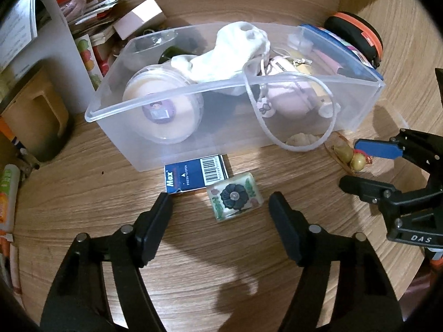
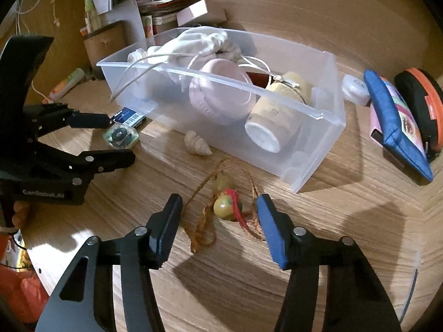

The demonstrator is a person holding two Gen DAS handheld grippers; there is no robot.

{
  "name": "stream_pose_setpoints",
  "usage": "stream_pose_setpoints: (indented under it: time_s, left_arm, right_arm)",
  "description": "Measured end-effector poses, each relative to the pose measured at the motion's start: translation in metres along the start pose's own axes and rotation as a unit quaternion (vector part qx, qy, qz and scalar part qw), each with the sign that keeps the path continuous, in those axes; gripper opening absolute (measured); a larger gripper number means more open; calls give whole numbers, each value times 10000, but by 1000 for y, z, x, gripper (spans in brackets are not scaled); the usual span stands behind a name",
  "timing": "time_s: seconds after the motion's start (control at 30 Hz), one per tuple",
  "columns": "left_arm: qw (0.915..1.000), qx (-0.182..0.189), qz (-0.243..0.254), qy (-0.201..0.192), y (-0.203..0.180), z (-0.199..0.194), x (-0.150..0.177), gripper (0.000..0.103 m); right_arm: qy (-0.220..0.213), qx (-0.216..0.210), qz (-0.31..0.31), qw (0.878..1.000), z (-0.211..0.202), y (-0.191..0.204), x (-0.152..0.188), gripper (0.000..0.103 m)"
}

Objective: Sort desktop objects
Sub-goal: 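Grasp the clear square item with the left tool while the right tool grasps the gourd ornament, then carry the square item and gourd ornament over the clear box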

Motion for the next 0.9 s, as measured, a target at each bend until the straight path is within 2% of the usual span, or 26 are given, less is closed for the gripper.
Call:
stream_pose_setpoints:
  time_s: [0.07,0.33,0.47,0.9]
  left_arm:
    - [10000,12,-11,-16,3,-1,0,64]
    - [10000,23,7,-91,6,-4,1,50]
    - [9999,52,17,-101,10,-8,5,35]
    - [9994,200,-200,-176,23,-23,14,33]
  right_arm:
    - [-7,14,1,10000,0,0,-1,48]
    - [-48,-29,-113,9999,0,5,-4,19]
    - [-63,-53,-113,9999,0,7,-4,18]
    - [-400,-329,259,9983,-23,6,1,18]
Point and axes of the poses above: each gripper's, at about its wrist camera, not at the fingertips, and z roughly the way its jaws point, y to its left, x to its underside, the point moved 6 cm from there along z, roughly the way its jaws point, and after that the axes turned 4 degrees about y, right-handed, at the moved point
